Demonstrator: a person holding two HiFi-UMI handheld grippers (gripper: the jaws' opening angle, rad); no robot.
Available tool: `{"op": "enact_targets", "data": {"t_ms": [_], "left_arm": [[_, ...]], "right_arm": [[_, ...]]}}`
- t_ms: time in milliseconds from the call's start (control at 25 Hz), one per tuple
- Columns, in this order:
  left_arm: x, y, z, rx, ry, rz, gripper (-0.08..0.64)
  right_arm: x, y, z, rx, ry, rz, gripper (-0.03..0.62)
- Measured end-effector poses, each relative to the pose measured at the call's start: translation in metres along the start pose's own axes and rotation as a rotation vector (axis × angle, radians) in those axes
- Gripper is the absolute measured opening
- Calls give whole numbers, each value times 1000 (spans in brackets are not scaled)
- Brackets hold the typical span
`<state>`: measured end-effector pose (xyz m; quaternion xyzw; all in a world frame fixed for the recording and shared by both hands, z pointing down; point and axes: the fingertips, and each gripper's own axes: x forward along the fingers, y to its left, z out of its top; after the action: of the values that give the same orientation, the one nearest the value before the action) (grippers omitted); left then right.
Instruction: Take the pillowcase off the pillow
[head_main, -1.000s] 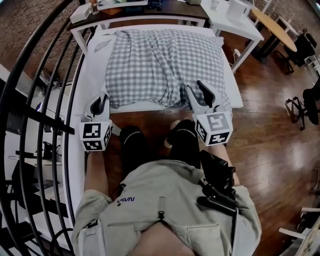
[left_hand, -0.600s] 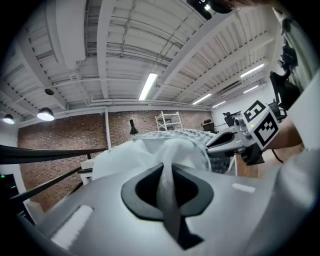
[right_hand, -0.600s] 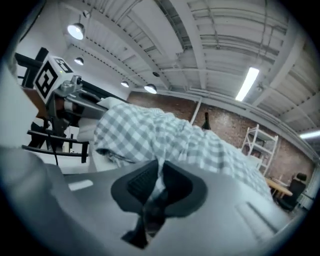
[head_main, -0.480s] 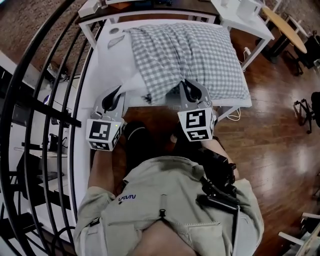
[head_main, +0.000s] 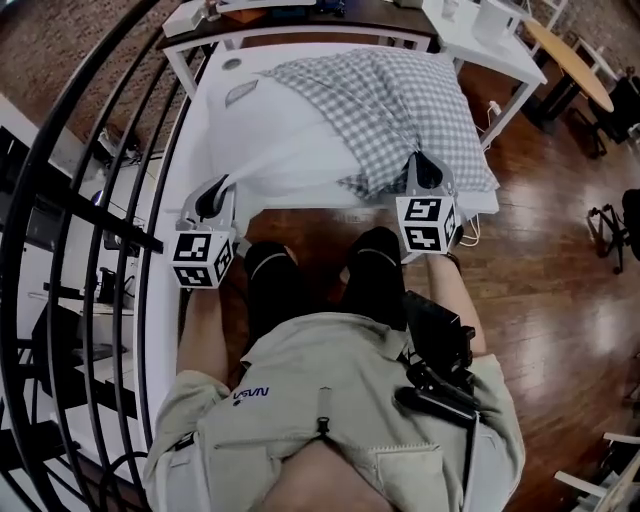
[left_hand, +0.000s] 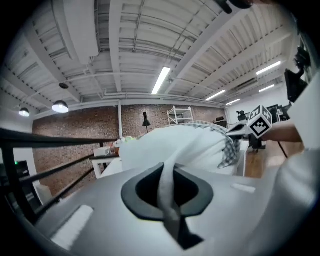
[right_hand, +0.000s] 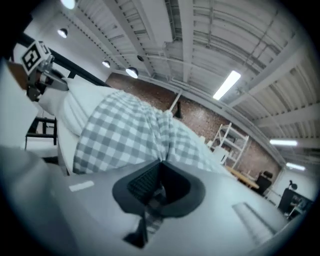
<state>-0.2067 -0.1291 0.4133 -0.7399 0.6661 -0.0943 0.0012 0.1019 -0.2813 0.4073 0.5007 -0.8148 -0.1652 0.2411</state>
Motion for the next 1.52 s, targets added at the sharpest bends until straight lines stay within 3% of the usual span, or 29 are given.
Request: {"op": "enact_targets", "data": {"t_ms": [120,240,360,480,680,840,960,1080,1280,1520], "left_arm": [[9,-11,-30,-78,39,-52,15],[12,-17,-29,-51,38,-75,22],[4,-32,-18,-22,28,-111,67],[-21,-55,11,-4,-21,-169,143],[-47,-68,74,61,-140,-196,190],[-66,-66,115,-1,-235,-249,192],[-60,-51,134,30,-247,-185,194],[-19,-34,142,50,-207,-145,213],[78,-21,138,63,-43,-178,293],[138,-28,91,75,176,-204,336]], "right_arm": [[14,12,-15,32,44,54,11],[14,12,-11,22,49,68,11],[9,12,-13,80,23,95,11],[5,9,-16,156,-11,147,14],[-2,7,-6,283,-42,233,26],[-15,16,3,264,-35,288,67],[-32,16,16,257,-52,345,84],[-44,8,57,247,-141,394,91],[-26,-10,149,212,-316,437,91],[36,6,219,153,-347,508,114]]}}
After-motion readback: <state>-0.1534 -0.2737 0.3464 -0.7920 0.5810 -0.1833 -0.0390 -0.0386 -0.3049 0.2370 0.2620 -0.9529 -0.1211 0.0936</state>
